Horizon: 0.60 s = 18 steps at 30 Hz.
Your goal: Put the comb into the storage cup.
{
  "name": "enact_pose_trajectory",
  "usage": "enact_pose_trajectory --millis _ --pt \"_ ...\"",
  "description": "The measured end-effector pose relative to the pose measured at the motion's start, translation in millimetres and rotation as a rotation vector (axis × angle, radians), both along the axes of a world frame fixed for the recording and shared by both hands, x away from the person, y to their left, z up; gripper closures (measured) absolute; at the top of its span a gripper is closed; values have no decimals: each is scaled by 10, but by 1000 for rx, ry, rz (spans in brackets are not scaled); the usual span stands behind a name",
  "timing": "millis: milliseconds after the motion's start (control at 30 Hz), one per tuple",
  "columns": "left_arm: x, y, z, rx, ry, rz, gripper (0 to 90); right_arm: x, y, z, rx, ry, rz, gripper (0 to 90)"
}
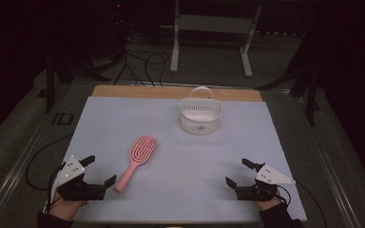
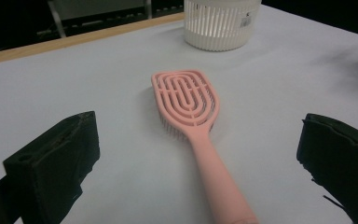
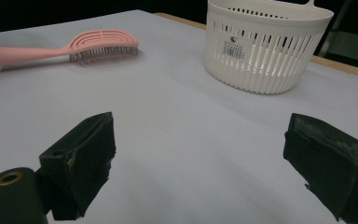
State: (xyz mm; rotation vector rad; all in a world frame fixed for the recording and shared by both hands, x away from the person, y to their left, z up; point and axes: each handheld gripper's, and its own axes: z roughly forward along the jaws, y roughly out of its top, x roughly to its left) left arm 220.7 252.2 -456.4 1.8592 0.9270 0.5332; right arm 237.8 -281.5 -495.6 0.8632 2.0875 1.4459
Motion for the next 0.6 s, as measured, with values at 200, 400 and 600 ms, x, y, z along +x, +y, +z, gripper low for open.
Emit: enact_pose_trajectory --millis 200,400,600 --pt "31 -30 93 34 13 -2 0 2 3 0 0 -2 2 89" --pt "93 -97 180 56 53 -5 0 0 4 3 2 0 4 89" --pt "150 -190 267 78 78 16 0 4 3 3 5 0 4 89"
